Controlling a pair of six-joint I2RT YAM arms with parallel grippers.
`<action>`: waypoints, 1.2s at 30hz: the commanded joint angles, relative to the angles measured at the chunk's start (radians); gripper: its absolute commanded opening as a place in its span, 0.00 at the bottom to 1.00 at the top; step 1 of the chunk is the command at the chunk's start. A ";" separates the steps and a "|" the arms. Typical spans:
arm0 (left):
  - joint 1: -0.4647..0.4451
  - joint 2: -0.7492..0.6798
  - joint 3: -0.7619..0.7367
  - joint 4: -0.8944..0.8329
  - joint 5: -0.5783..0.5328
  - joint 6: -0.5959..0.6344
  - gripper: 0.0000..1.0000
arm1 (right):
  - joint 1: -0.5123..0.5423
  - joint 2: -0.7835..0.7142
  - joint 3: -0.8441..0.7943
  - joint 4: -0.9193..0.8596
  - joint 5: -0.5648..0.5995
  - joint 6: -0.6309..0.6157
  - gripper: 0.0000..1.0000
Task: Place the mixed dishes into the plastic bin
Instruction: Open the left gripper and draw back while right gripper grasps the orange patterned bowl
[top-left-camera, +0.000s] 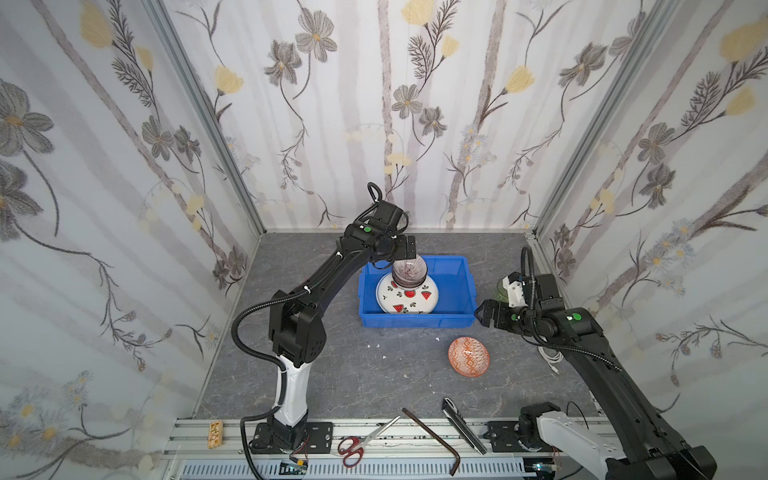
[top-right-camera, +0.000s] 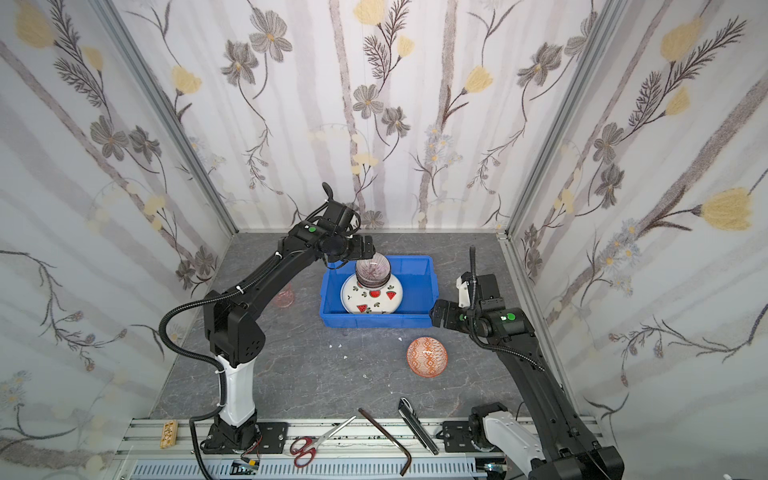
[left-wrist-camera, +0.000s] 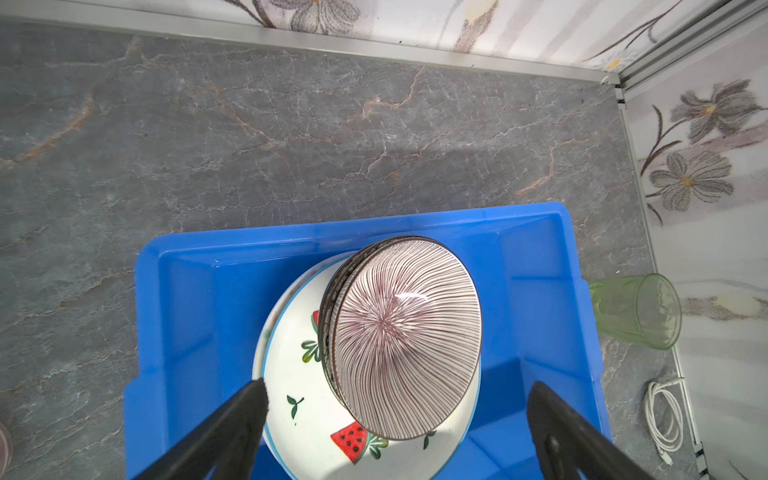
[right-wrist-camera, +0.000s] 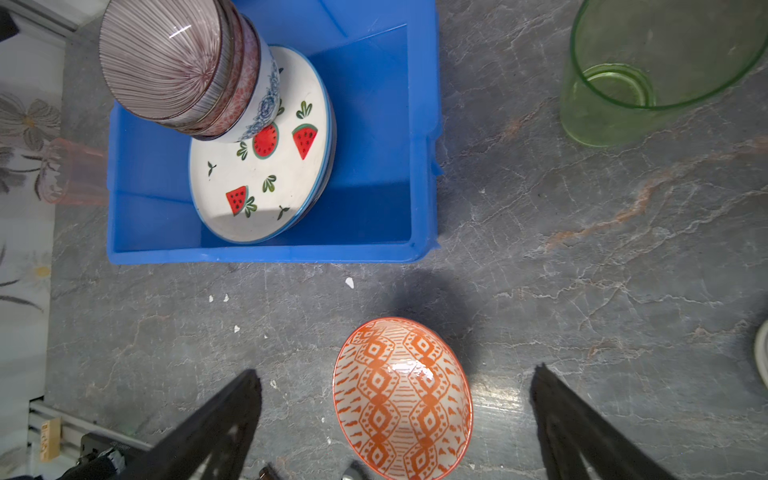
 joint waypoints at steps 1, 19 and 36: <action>0.001 -0.034 -0.011 -0.006 0.029 -0.015 1.00 | -0.005 -0.005 -0.004 0.005 0.060 0.032 1.00; -0.069 -0.268 -0.252 0.001 -0.099 -0.103 1.00 | -0.009 0.043 -0.172 0.019 0.028 0.071 0.88; -0.203 -0.477 -0.624 0.228 -0.115 -0.190 0.98 | 0.042 0.068 -0.360 0.154 -0.003 0.147 0.75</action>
